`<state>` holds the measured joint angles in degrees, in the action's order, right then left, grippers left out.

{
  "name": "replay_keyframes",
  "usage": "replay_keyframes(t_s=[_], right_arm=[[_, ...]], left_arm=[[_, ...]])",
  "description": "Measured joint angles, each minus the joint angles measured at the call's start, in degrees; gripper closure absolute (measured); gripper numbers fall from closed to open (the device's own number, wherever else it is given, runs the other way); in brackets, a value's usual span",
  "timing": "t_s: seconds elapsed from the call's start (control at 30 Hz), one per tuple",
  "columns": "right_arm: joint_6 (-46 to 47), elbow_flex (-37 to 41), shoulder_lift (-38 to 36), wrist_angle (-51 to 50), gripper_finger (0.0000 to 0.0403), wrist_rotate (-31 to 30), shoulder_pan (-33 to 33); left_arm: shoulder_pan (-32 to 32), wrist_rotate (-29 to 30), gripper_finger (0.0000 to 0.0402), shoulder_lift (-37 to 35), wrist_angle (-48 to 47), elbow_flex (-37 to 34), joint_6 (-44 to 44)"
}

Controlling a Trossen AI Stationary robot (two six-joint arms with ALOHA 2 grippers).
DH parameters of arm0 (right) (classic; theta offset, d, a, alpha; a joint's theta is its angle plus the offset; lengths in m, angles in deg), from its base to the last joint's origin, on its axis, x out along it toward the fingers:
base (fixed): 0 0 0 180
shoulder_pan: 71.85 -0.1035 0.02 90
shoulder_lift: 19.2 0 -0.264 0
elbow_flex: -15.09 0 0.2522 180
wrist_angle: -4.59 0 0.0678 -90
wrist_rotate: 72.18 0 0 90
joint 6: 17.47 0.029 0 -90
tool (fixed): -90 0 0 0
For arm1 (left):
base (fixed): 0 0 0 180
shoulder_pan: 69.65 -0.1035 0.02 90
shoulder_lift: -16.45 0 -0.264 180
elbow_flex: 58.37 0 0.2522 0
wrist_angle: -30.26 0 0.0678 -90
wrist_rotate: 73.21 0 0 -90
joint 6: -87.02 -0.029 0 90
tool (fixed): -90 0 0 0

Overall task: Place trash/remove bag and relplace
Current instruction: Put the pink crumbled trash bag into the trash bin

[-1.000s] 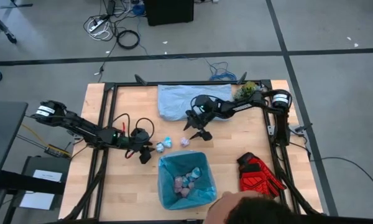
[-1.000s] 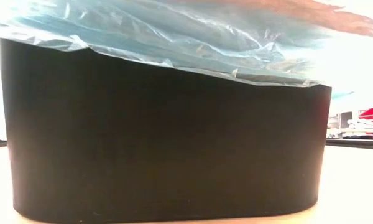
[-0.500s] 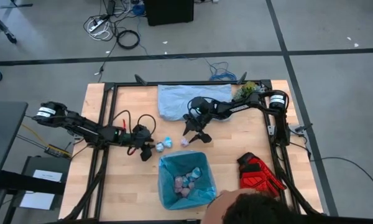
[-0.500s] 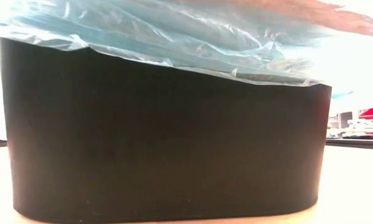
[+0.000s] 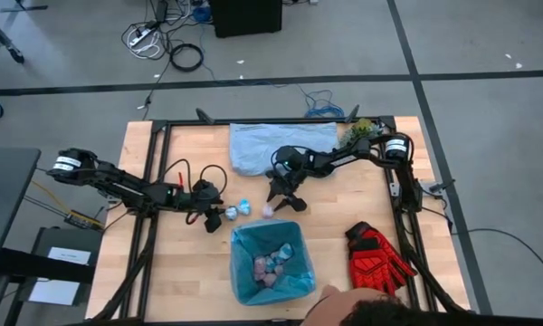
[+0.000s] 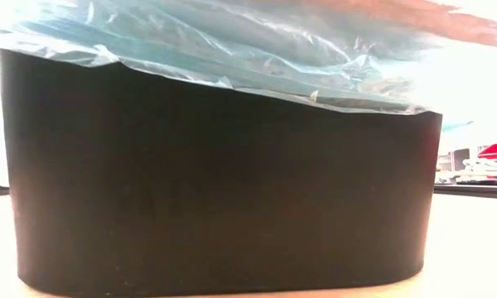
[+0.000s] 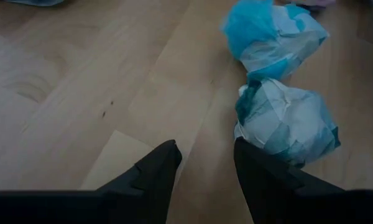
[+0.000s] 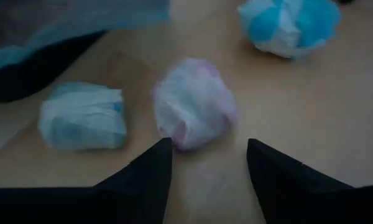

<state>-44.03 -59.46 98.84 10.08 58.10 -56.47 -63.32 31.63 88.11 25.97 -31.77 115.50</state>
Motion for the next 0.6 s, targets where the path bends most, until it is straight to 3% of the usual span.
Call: replay_keyframes(t_s=[0.1,0.23,0.37,0.47,0.6], right_arm=[[0.0,0.0,0.0,0.7,0.0243,-0.4,0.0],[1.9,0.0,0.0,1.8,0.0316,-1.3,-0.2],[9.4,0.0,-0.2,3.5,0.0392,-7.2,0.9],[14.8,0.0,-0.5,5.8,0.0384,-9.7,2.5],[16.1,-0.1,-1.1,6.6,0.0358,-2.8,3.6]], left_arm=[[0.0,0.1,0.0223,0.0,0.0,0.0,0.1],[0.0,0.1,0.0223,0.0,0.0,0.0,0.2],[0.0,0.2,0.0224,0.0,0.0,0.0,0.2],[0.0,0.2,0.0224,0.0,0.0,0.0,0.7],[0.0,0.3,0.0224,0.0,0.2,0.0,2.0]])
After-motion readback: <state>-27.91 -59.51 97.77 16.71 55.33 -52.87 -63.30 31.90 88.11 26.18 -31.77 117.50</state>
